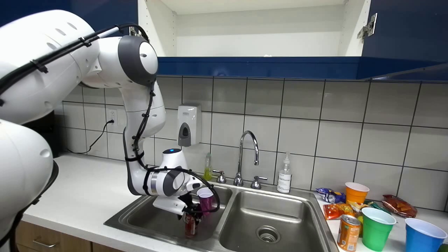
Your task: Put the Coca Cola can inside the open cabinet
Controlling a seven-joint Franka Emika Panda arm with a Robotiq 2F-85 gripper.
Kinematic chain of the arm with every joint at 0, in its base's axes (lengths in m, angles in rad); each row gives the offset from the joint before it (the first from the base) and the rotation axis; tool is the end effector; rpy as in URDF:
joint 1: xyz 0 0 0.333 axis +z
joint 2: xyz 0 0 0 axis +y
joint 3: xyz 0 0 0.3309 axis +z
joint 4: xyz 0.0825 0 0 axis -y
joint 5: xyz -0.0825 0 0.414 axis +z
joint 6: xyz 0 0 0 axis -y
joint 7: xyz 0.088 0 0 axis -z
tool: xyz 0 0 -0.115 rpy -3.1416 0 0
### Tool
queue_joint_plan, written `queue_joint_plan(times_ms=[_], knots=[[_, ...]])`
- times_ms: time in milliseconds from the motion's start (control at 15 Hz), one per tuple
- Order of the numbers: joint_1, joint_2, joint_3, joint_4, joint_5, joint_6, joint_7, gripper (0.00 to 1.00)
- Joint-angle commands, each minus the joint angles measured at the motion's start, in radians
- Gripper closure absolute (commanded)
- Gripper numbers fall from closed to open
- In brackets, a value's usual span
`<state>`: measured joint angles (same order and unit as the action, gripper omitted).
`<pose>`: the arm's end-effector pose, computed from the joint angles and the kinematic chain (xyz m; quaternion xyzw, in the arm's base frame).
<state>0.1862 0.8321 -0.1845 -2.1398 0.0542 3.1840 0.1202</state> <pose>0.5662 -0.0140 0.0152 0.9904 -0.0487 0.1171 0.0553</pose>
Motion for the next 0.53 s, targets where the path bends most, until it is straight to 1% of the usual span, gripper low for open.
queue_joint_plan(times_ms=[0,467], knots=[[0.031,0.019,-0.021,0.016,0.022,0.025,0.02,0.0],[0.067,0.036,-0.048,0.026,0.047,0.057,0.021,0.0]])
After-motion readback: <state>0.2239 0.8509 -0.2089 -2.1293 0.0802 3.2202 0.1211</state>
